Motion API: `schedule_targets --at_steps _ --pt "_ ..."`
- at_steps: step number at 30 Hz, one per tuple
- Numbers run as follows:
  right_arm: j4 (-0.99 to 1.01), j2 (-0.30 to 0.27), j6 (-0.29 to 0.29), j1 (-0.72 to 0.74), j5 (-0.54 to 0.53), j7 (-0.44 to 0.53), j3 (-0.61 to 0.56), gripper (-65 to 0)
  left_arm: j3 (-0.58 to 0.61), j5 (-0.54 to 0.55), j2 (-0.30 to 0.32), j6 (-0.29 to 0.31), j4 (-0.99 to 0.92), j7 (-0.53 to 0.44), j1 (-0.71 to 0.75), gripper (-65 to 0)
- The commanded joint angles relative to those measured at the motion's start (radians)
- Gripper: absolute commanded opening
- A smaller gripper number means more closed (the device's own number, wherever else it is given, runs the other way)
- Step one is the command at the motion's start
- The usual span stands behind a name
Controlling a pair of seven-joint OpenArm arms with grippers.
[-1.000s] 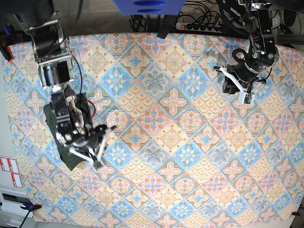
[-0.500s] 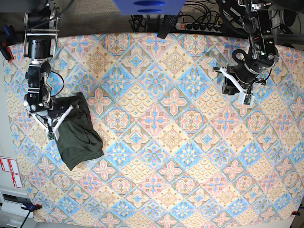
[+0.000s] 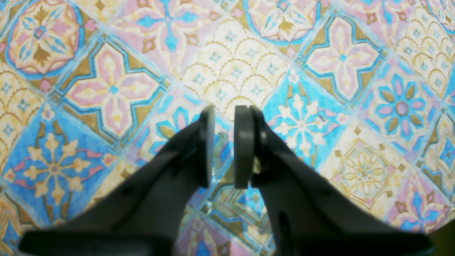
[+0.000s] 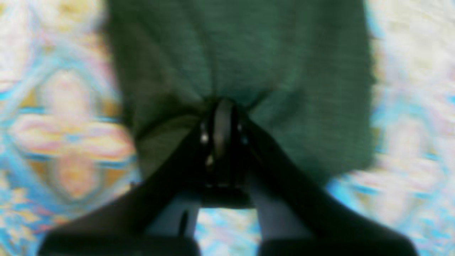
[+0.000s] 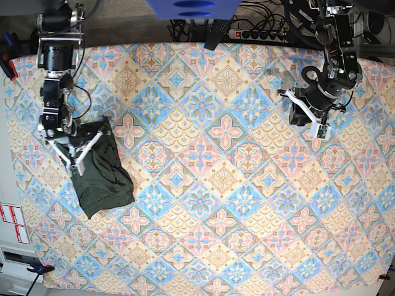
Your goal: Fold the T-shirt properly
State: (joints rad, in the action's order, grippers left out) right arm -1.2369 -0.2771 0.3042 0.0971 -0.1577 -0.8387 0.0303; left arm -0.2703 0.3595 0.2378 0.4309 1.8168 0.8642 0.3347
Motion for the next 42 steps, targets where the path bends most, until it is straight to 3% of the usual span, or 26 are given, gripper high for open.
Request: schedule_targets --at_steps 1,6,22,33,42 --pt "-0.013 -0.009 0.005 0.019 -0.007 0.009 0.003 -65.0 -0.004 0.008 0.008 0.003 0.018 -0.017 -0.004 -56.5" --pt "-0.013 0.032 0.005 0.023 -0.007 0.008 0.003 -65.0 -0.004 0.008 0.008 0.003 0.018 -0.017 -0.004 -56.5" --pt "-0.013 0.040 0.005 0.026 -0.007 0.006 0.003 -65.0 -0.004 0.008 0.007 0.003 0.019 -0.017 -0.003 -56.5" --pt "-0.013 0.126 0.005 0.026 -0.007 0.003 0.003 -65.0 -0.004 0.009 0.007 0.003 0.021 -0.017 0.007 -56.5" --pt "-0.060 0.124 0.005 0.026 -0.007 0.003 0.010 -65.0 -0.005 0.009 0.007 0.003 0.034 -0.017 0.019 -56.5"
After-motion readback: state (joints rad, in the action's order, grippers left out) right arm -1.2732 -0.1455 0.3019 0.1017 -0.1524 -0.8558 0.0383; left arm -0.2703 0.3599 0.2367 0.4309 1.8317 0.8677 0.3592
